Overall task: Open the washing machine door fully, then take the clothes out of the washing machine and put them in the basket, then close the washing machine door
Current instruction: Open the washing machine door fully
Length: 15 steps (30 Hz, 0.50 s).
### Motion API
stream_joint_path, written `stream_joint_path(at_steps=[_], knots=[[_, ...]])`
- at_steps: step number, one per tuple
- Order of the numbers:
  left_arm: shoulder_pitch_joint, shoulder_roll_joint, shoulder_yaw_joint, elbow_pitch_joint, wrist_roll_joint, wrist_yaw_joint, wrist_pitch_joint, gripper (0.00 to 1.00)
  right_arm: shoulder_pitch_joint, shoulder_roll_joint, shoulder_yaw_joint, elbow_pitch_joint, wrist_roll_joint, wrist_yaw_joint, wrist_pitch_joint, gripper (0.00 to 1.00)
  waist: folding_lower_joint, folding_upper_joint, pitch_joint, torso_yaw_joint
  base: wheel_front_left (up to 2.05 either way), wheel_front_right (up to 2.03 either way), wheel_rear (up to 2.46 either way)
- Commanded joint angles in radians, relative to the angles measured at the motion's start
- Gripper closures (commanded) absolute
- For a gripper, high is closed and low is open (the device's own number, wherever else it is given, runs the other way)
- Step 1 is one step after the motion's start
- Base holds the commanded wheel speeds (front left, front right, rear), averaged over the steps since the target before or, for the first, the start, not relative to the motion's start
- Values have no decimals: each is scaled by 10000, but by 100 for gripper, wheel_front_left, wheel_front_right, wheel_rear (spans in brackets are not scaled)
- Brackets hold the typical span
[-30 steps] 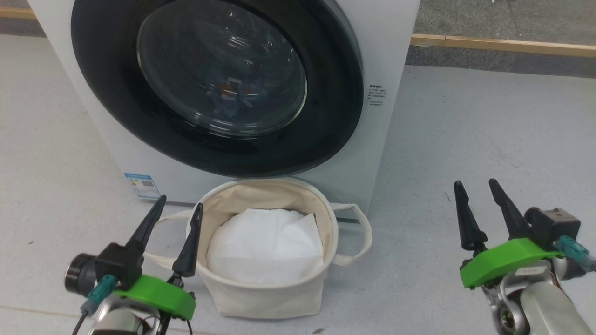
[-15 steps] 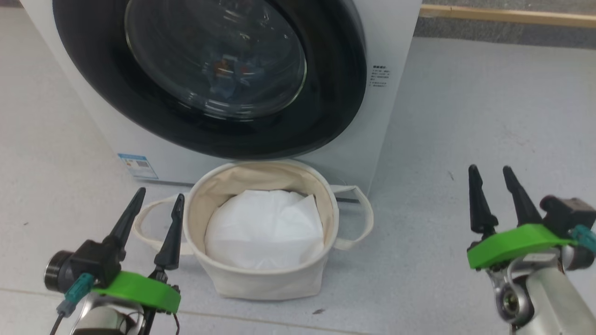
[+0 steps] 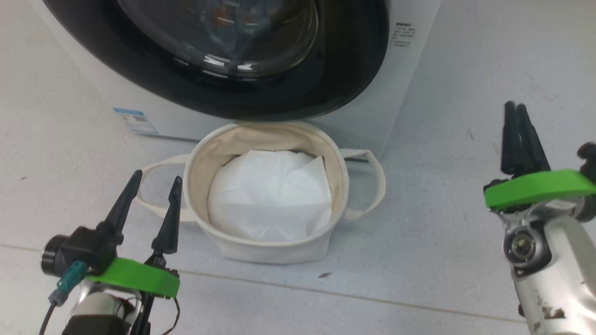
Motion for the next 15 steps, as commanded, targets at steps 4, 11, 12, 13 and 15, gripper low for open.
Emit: stream_joint_path(at_steps=[4,11,12,13,15], knots=[[-582,183,479,-404,12,-56,-120,0,-780,31,-145,-370,1092,0,326,100,0,0,544,176,0,0,0],[-792,109,611,-442,123,-138,-120,0,-1944,159,-561,-144,3721,0,1539,100,0,0,1092,373,0,0,0],[-812,90,632,-447,131,-149,-120,0,-2120,212,-683,-43,4152,0,1768,100,0,0,1174,404,0,0,0],[-834,73,654,-452,143,-159,-120,0,-2299,250,-792,96,4517,0,2013,100,0,0,1257,435,0,0,0],[-887,40,695,-471,173,-180,-120,0,-2683,327,-959,348,5165,0,2521,100,0,0,1438,501,0,0,0]])
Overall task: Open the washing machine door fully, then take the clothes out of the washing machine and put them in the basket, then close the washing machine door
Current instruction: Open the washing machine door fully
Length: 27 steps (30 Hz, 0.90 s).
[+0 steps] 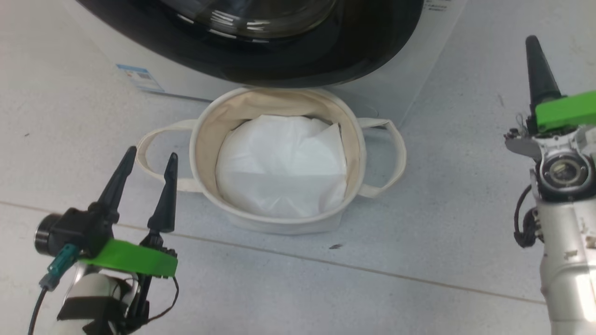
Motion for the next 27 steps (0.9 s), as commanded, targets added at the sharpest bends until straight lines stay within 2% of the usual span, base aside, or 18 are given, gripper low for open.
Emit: stream_joint_path(at_steps=[1,6,10,15,27], knots=[[-385,195,480,-398,130,-27,-118,0,-589,170,-12,-118,540,2,446,100,-1,0,286,128,0,0,0],[-549,110,658,-453,166,-77,-118,0,-1555,385,-299,425,1584,2,1388,100,-1,0,697,250,0,0,0],[-614,22,815,-474,199,-114,-118,0,-2204,498,-85,730,1828,2,2022,100,-1,0,913,320,0,0,0],[-633,-124,922,-483,267,-166,-118,0,-2847,590,327,1083,1709,2,2609,100,-1,0,1038,440,0,0,0],[-673,-350,1222,-454,391,-255,-118,0,-3990,907,847,1586,1480,2,3263,100,-1,0,1246,557,0,0,0]])
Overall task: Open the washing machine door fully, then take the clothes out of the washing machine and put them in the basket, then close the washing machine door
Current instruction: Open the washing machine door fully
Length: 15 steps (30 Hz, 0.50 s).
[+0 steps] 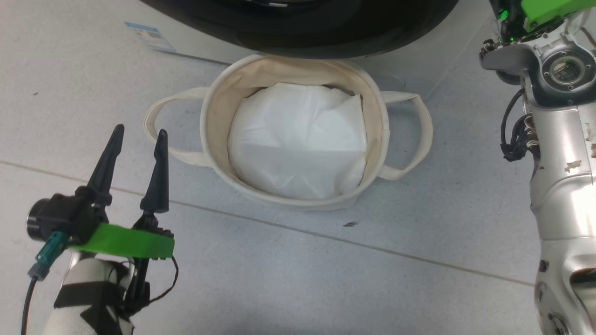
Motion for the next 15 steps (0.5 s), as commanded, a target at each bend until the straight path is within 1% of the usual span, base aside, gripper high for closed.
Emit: stream_joint_path(at_steps=[1,7,11,13,15], knots=[[-190,235,434,-291,117,-70,-118,0,-153,347,339,-277,-43,4,272,100,-1,0,-70,-36,0,0,0],[-53,218,502,-143,201,-103,-118,0,447,464,775,-91,253,4,1592,100,-1,0,-566,-328,0,0,0],[84,260,551,-60,228,-116,-118,0,1041,527,960,-201,704,4,2735,100,-1,0,-899,-546,0,0,0],[135,276,554,-38,239,-121,-118,0,1217,521,857,-433,760,4,2892,100,-1,0,-988,-600,0,0,0],[161,283,560,-29,237,-124,-118,0,1290,466,645,-699,556,4,2593,100,-1,0,-1033,-616,0,0,0]])
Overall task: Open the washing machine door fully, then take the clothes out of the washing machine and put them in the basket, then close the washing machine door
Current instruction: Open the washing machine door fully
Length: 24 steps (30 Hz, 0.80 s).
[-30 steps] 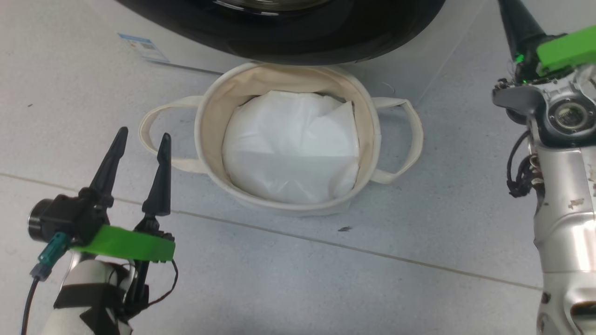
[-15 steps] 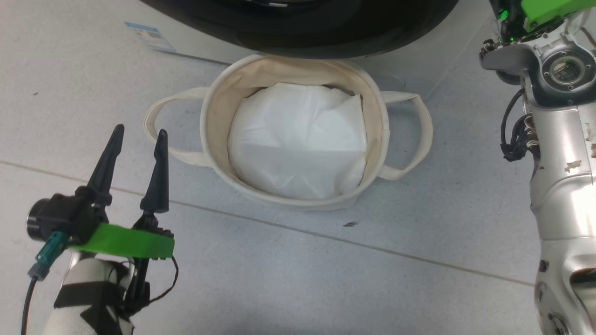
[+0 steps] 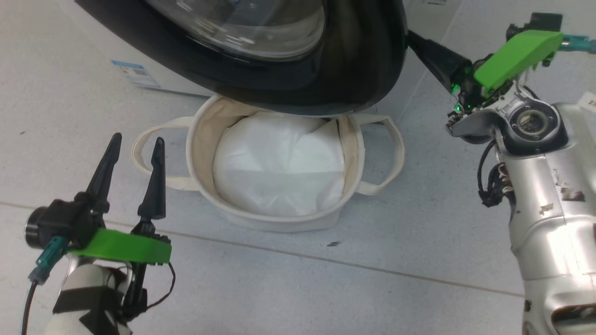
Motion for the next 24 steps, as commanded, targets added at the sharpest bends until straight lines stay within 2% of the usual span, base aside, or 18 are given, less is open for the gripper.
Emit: stream_joint_path(at_steps=[1,7,12,17,24], knots=[[29,303,401,-257,79,-51,-118,0,-209,341,75,-548,-143,10,-232,100,0,0,-31,-21,0,0,0],[16,224,361,-216,52,-59,-118,0,-610,422,-413,-929,-647,10,-1160,100,0,0,83,223,0,0,0],[61,124,340,-139,23,-63,-118,0,-1070,475,-319,-405,-870,10,-1043,100,0,0,52,390,0,0,0],[151,59,362,-92,22,-64,-118,0,-1332,503,-30,148,-964,10,-568,100,0,0,-80,425,0,0,0],[548,6,290,128,10,-66,-118,0,-1053,526,355,917,-433,10,1072,100,0,0,-809,331,0,0,0]])
